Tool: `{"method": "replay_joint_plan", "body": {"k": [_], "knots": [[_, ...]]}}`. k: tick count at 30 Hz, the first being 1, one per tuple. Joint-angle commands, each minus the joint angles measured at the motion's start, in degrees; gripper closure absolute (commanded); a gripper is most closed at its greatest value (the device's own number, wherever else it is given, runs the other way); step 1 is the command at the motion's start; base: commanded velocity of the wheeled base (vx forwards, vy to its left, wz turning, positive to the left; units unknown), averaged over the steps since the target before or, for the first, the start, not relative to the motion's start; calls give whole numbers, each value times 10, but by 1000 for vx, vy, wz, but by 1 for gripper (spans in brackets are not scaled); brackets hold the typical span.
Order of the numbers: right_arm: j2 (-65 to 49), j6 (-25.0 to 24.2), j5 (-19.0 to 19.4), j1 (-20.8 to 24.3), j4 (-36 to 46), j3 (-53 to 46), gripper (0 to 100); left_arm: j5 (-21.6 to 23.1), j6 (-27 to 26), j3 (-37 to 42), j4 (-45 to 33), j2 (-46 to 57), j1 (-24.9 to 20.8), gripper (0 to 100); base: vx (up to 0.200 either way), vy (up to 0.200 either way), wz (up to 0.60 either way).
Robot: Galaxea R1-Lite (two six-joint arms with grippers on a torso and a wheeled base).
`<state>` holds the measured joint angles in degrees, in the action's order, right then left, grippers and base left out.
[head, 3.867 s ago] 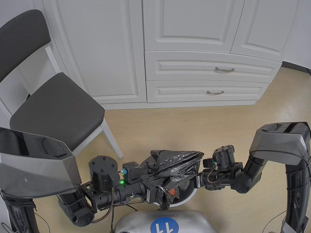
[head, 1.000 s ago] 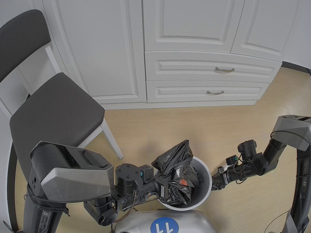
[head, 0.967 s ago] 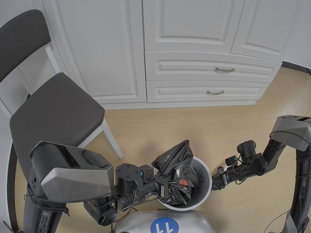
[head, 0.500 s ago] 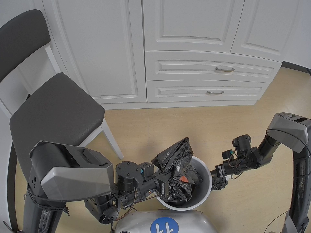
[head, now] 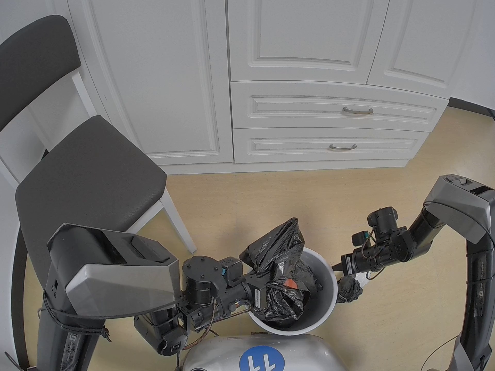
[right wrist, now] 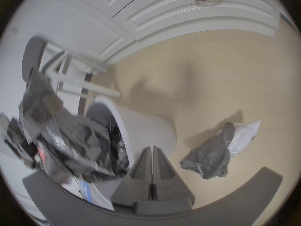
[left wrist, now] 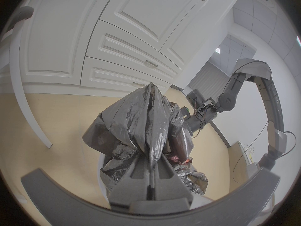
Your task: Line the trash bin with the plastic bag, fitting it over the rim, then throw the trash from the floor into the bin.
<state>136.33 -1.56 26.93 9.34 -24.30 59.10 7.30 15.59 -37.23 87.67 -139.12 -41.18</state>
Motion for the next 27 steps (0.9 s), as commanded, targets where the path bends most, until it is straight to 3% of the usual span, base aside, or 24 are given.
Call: {"method": "replay_joint_plan", "body": {"k": [1, 11, 15, 20, 27], "knots": [[-25, 161, -23, -14, 122, -20, 100, 0, 5, 1, 1, -4, 0, 100, 0, 0, 0], [-28, 227, -19, 14, 128, -38, 100, -27, 7, 0, 1, -3, 1, 100, 0, 0, 0], [-20, 197, -5, 30, 125, -14, 100, -27, 7, 0, 1, 0, 2, 100, 0, 0, 0], [-13, 105, 7, 52, 125, 48, 100, -28, 12, 0, 2, 4, 4, 100, 0, 0, 0], [-2, 67, 6, 48, 125, 98, 100, -48, 14, -2, 2, 7, 6, 100, 0, 0, 0]]}}
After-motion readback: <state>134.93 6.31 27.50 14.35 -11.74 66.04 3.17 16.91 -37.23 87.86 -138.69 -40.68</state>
